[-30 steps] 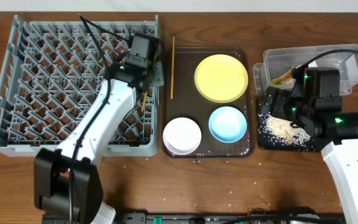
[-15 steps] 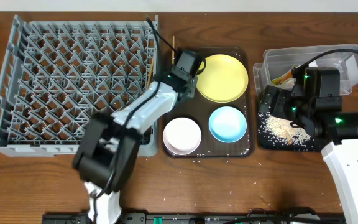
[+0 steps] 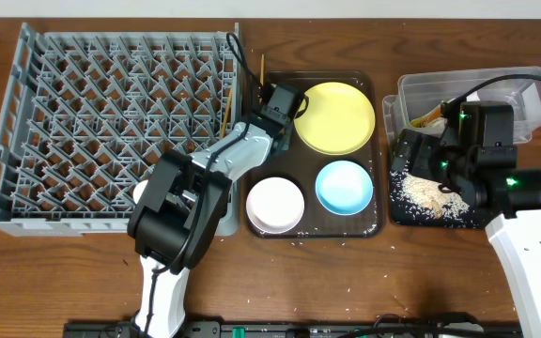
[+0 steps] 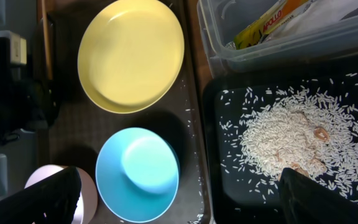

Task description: Sort waste into correct bins and load items into the dishwasher

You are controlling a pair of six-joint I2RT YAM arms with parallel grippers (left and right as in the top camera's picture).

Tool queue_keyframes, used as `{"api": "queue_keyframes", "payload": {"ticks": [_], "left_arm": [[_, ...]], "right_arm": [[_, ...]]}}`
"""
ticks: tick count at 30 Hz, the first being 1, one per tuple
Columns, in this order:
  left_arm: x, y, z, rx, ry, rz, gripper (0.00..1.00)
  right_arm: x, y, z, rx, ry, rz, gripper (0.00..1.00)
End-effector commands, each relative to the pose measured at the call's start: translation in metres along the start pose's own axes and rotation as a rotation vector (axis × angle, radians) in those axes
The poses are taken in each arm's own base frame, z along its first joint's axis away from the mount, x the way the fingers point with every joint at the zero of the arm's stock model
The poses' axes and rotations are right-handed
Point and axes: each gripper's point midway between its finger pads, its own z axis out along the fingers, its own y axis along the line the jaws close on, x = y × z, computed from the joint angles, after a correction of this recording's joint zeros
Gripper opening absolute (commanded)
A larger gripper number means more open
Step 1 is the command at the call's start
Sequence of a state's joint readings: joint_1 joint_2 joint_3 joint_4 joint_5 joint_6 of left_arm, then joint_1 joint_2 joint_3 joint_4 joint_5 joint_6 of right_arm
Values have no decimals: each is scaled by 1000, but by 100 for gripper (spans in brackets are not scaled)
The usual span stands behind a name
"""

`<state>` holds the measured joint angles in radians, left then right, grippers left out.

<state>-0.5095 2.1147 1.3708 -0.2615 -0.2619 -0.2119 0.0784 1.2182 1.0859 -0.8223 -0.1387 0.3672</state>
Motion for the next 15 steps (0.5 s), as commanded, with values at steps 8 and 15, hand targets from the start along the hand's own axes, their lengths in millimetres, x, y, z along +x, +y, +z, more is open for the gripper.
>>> {"api": "queue_keyframes", "payload": {"ticks": [8, 15], "left_arm": [[25, -27, 14, 149, 109, -28, 14], [-24, -23, -38, 184, -9, -56, 8]], "right_arm": [[-1, 0, -1, -1, -3, 8, 99], [-1, 0, -1, 0, 0, 8, 99]]}}
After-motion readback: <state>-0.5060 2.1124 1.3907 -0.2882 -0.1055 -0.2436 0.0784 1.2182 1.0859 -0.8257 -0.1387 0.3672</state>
